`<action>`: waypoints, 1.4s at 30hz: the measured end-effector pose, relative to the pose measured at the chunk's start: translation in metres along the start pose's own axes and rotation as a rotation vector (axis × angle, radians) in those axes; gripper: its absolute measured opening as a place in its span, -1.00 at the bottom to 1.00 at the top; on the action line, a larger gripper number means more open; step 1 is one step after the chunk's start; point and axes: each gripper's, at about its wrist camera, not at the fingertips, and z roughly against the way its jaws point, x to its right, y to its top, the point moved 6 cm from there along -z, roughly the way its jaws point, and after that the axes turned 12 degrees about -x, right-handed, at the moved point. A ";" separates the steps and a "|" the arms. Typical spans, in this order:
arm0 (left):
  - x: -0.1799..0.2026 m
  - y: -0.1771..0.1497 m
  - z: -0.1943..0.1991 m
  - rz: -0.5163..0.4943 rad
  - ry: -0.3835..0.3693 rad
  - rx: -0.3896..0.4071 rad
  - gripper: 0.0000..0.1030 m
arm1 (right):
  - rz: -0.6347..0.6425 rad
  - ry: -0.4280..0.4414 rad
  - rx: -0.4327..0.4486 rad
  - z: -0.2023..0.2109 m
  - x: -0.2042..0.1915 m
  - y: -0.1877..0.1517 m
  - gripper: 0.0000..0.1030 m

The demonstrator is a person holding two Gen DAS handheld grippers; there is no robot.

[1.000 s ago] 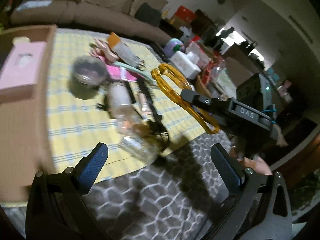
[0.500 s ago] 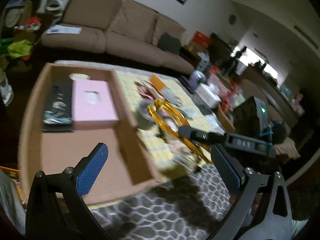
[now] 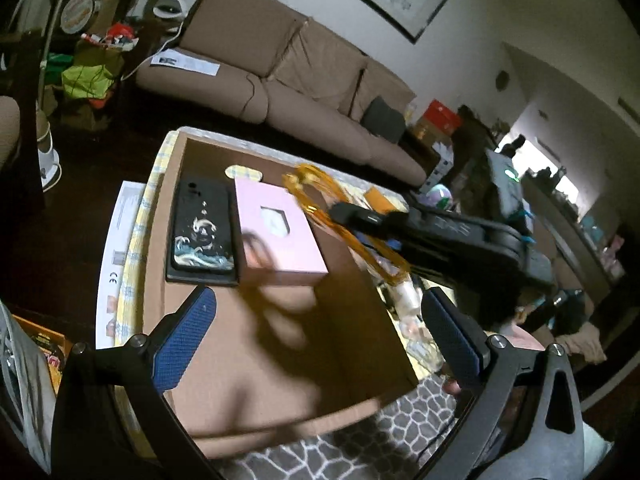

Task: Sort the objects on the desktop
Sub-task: 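Carry the orange hairbrush with the right gripper over the cardboard box, then lower the orange hairbrush into the box and open the right gripper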

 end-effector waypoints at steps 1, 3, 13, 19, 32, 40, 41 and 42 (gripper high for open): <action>-0.002 0.003 -0.001 -0.004 0.003 0.007 0.99 | 0.000 -0.010 -0.004 -0.009 -0.002 0.006 -0.59; -0.006 0.009 -0.002 -0.010 0.014 0.026 0.99 | -0.010 -0.027 -0.014 -0.030 -0.003 0.021 -0.59; -0.048 0.018 -0.003 0.098 -0.061 0.050 0.99 | -0.064 -0.172 -0.081 -0.121 0.024 0.066 -0.59; -0.057 0.020 -0.003 0.122 -0.076 0.053 0.99 | -0.058 -0.181 -0.100 -0.141 0.023 0.070 -0.59; -0.053 0.019 -0.010 0.115 -0.056 0.042 0.99 | -0.032 -0.227 -0.133 -0.177 0.012 0.064 -0.52; -0.049 0.016 -0.012 0.099 -0.041 0.040 0.99 | -0.052 -0.184 -0.146 -0.164 0.011 0.061 -0.24; -0.047 0.016 -0.012 0.092 -0.035 0.042 0.99 | -0.048 -0.184 -0.140 -0.157 0.010 0.061 -0.18; -0.045 0.016 -0.013 0.083 -0.029 0.044 0.99 | -0.037 -0.184 -0.131 -0.146 0.008 0.062 -0.13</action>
